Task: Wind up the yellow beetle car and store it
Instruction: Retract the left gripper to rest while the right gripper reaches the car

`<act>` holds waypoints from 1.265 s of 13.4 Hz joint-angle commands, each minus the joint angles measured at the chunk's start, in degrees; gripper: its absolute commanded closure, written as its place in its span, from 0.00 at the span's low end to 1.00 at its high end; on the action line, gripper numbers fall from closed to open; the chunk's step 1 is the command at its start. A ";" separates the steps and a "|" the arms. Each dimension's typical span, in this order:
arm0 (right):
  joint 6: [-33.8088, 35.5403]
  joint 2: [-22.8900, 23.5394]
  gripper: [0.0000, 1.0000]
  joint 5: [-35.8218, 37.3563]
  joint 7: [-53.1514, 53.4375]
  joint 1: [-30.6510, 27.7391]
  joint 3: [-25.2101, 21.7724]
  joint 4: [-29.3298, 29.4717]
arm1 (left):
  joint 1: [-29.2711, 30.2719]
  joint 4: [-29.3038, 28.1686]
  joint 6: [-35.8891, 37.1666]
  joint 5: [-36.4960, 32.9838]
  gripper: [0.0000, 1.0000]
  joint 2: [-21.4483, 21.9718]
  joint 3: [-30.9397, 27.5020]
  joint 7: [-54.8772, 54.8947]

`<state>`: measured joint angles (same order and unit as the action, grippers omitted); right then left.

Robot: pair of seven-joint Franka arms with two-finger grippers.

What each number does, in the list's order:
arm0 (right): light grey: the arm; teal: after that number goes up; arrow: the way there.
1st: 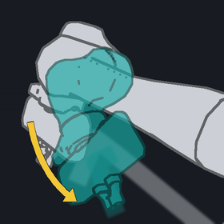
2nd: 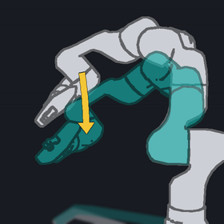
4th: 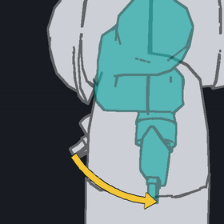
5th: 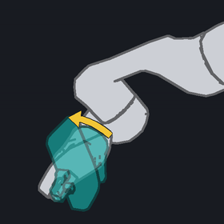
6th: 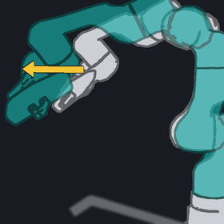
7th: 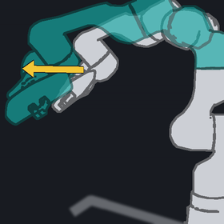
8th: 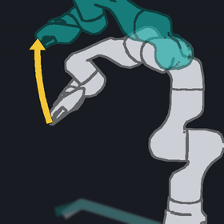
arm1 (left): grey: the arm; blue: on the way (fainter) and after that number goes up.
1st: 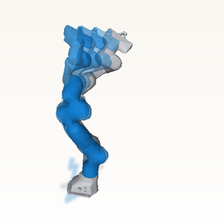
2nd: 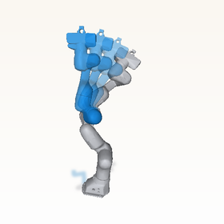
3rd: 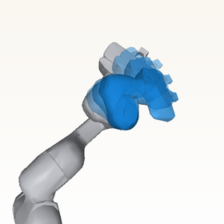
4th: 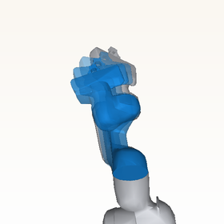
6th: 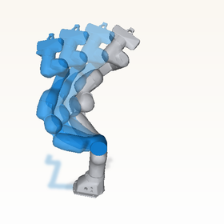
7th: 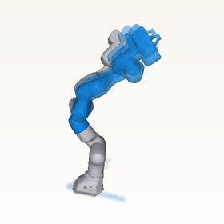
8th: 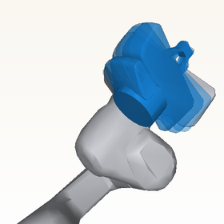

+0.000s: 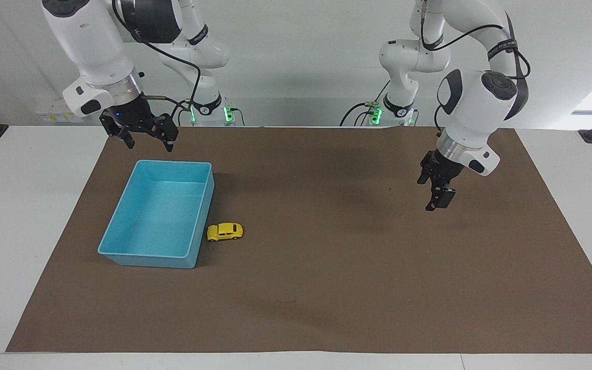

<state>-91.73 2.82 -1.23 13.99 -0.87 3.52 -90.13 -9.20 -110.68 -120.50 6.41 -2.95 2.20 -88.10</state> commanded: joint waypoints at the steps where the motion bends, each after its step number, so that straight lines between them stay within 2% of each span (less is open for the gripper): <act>1: -3.54 -0.01 0.00 -2.38 9.62 -0.10 0.61 -1.89 | 2.08 2.13 3.42 -0.70 0.00 0.40 0.70 8.79; 6: -4.51 0.17 0.00 -2.46 27.98 1.31 0.61 -3.74 | 3.84 3.54 5.62 -2.01 0.00 0.58 0.70 27.16; 11: -7.15 0.34 0.00 -2.11 41.97 2.89 0.61 -7.07 | 4.98 3.72 6.50 -2.11 0.00 2.07 0.70 43.51; 17: -11.98 3.77 0.00 3.24 63.49 7.54 0.61 -8.66 | 6.57 3.72 8.35 -2.89 0.00 3.56 0.61 66.09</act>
<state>-101.86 5.91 0.04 71.07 5.36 3.67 -98.29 -3.81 -107.44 -114.09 5.06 -0.15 2.15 -28.50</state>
